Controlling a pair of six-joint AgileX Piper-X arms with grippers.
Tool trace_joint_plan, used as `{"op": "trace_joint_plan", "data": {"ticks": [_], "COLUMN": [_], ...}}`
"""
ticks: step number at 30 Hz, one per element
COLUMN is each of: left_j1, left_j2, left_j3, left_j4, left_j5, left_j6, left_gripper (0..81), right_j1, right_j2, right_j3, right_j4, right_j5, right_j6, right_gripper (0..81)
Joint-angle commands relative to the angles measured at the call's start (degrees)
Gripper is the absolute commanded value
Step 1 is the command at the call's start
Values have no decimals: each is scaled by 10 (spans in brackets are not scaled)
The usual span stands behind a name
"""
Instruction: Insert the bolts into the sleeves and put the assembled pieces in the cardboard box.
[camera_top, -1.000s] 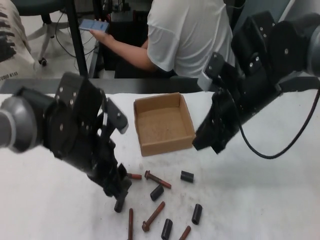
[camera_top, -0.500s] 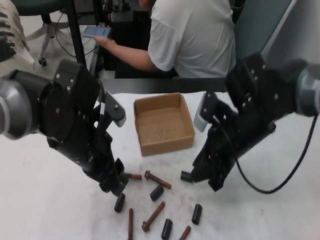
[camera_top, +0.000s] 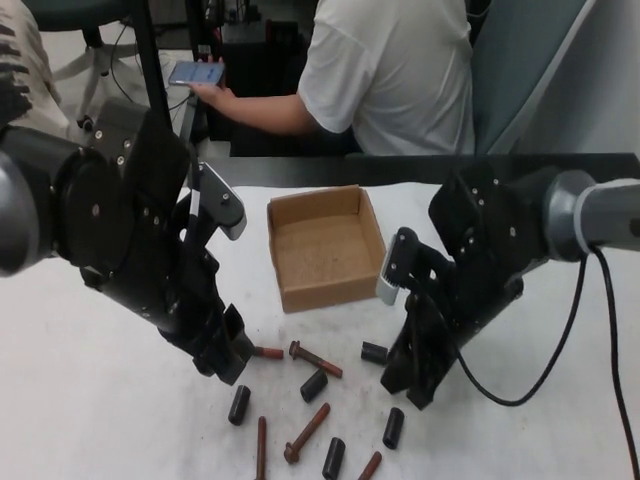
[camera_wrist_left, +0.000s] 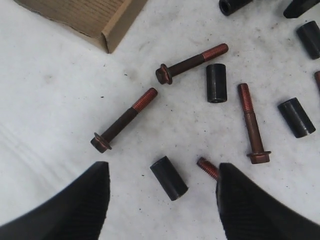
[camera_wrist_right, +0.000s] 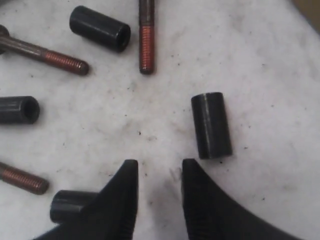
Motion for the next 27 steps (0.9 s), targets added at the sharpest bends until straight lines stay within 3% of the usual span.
{"op": "trace_joint_plan", "data": {"ticks": [1,5,14,20,27], "left_j1": [1,1,1,1,1], "left_j2": [-7,-7,-7,-7,-7], "left_j3": [-6,-6,-6,-6,-6], "left_j4": [9,10,25,35,35], "left_j5": [12,19,19,19,19], "left_j6": [3,3,3,6,6], "left_gripper": [574,574,574,574,574], "right_j1": [0,0,-1,6,6], "right_j2": [-4,-22,-11,42,42], "right_j3": [-8,-48,-92,-105,-119], "right_j4": [6,41,-19,57,62], "right_j5": [-5,-39,10,110,105], "right_j6": [3,-2,-77,-129,-147], "right_gripper": [288,288,288,288,284]}}
